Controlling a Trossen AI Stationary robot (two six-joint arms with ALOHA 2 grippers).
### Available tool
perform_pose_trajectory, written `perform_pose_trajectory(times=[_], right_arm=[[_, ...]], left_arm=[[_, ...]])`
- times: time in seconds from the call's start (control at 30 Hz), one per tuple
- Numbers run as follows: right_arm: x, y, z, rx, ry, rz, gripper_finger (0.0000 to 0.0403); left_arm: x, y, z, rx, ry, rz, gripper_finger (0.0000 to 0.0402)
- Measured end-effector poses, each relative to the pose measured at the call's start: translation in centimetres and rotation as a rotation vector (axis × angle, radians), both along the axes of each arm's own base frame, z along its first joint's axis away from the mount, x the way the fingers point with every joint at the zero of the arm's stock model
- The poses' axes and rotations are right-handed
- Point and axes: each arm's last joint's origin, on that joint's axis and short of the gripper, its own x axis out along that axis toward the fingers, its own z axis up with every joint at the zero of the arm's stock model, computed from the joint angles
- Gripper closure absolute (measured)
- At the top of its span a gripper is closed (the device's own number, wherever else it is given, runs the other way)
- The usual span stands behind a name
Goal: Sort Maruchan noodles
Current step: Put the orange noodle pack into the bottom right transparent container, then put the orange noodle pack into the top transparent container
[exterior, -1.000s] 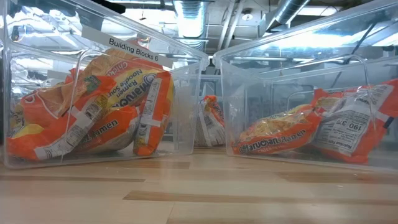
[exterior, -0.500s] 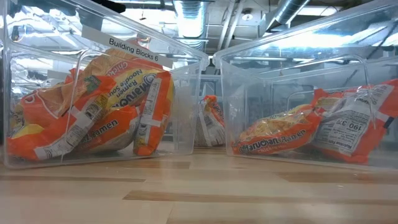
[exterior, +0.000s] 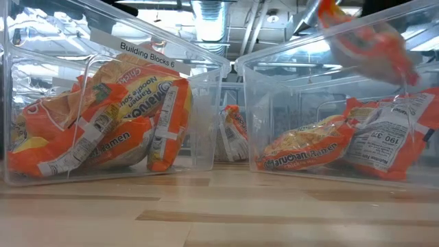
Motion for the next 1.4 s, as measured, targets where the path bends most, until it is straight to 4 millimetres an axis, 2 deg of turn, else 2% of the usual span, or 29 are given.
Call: perform_pose_trajectory(times=[0.17,0.37,0.47,0.67,0.83,0.93,1.03,1.2,1.4], right_arm=[[-0.8,-0.4,-0.6,0.014,0.103,-0.075,0.0339],[0.0,0.1,0.0,0.081,0.015,-0.047,0.0308],[0.2,0.4,0.1,0.150,0.011,0.000,0.0291],[-0.7,0.7,1.1,0.346,0.152,0.010,0.0272],[-1.9,2.8,3.0,0.453,0.156,0.048,0.0272],[-3.1,4.5,3.3,0.481,0.176,0.058,0.0275],[-4.8,5.9,2.6,0.438,0.236,0.013,0.0276],[-7.3,7.8,0.4,0.270,0.434,-0.086,0.0276],[-8.4,9.4,-2.5,0.003,0.598,-0.214,0.0276]], left_arm=[[0.0,0.0,0.0,-0.001,-0.001,0.000,0.0203],[0.0,0.0,0.0,-0.001,-0.001,0.000,0.0203],[0.0,0.0,0.0,-0.001,-0.001,0.000,0.0203],[0.0,0.0,0.0,-0.001,-0.001,0.000,0.0203],[0.0,0.0,0.0,0.000,0.000,0.000,0.0203],[0.0,0.0,0.0,0.000,0.000,0.000,0.0203],[0.0,0.0,0.0,0.000,0.001,0.000,0.0203],[0.0,0.0,0.0,-0.006,0.003,0.000,0.0203],[0.0,0.0,0.0,-0.006,0.003,0.000,0.0203]])
